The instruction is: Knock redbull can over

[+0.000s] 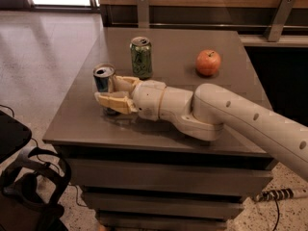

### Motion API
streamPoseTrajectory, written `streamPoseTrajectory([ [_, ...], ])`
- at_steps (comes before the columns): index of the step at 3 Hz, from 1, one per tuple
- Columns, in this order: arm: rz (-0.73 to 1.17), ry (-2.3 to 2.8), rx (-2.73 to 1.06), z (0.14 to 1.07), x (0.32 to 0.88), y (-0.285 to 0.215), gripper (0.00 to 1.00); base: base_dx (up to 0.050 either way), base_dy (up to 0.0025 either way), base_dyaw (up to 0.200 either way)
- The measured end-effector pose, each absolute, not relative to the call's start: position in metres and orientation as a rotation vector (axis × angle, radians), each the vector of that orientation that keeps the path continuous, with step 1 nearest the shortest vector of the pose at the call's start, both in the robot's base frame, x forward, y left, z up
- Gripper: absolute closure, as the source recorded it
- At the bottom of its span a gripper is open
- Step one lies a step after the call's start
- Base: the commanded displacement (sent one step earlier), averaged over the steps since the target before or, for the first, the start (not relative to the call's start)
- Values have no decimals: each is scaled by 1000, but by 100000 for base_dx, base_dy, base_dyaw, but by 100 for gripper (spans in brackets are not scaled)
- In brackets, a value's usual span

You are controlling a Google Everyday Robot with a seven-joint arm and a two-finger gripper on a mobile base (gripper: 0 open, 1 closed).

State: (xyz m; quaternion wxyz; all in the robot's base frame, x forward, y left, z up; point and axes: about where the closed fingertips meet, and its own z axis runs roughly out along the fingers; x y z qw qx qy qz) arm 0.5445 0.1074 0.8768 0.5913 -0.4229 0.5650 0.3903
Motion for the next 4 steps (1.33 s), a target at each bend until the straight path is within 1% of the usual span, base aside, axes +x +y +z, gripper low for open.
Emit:
streamPoseTrajectory([
  [1, 910, 1312, -987, 878, 544, 110, 88, 0, 0, 0],
  [2, 912, 1310, -989, 878, 543, 111, 100, 0, 0, 0],
  [3, 896, 1329, -1015, 881, 546, 108, 100, 0, 0, 0],
  [4, 830, 1395, -1097, 886, 556, 93, 100, 0, 0, 0],
])
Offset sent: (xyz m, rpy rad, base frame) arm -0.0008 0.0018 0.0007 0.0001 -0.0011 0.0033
